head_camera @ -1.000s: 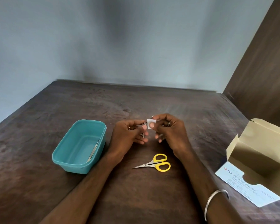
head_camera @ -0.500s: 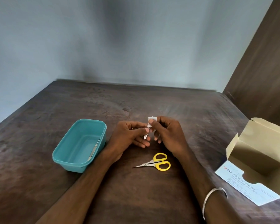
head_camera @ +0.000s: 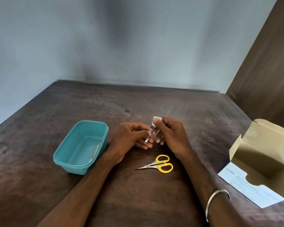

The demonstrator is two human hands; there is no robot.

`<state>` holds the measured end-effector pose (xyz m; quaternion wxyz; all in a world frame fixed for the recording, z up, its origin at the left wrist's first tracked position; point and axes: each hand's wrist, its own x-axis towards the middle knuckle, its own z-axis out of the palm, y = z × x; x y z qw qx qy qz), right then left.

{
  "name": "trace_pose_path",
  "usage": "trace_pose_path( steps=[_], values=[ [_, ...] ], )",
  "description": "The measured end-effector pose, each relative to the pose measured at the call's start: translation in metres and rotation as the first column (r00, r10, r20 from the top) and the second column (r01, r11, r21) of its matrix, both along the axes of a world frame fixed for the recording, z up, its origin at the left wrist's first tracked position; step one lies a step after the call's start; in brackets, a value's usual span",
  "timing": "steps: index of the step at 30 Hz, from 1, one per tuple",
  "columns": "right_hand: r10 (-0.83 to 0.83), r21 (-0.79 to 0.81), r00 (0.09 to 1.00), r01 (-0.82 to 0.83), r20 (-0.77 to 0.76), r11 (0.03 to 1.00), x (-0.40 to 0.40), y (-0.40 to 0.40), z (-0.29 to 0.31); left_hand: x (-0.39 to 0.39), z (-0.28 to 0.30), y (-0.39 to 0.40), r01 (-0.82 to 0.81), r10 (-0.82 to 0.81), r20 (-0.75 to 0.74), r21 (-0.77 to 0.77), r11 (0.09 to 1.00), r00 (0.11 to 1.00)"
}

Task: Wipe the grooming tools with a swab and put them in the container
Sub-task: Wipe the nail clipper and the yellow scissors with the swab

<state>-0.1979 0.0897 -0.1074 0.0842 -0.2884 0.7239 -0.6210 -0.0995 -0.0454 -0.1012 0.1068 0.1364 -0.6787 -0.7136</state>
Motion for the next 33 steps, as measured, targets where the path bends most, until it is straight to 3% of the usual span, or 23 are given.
trace_pose_path(
  steps=[23,33],
  values=[
    [0.018,-0.032,0.999,-0.017,0.042,0.999,-0.002,0.0006,-0.0009,0.0009,0.0017,0.0005,-0.021,0.021,-0.02,0.016,1.0,1.0],
    [0.051,-0.126,0.982,-0.028,0.182,0.992,-0.0019,0.0033,0.0024,-0.0052,-0.0034,0.0036,-0.23,0.23,-0.059,0.013,0.973,0.971]
  ],
)
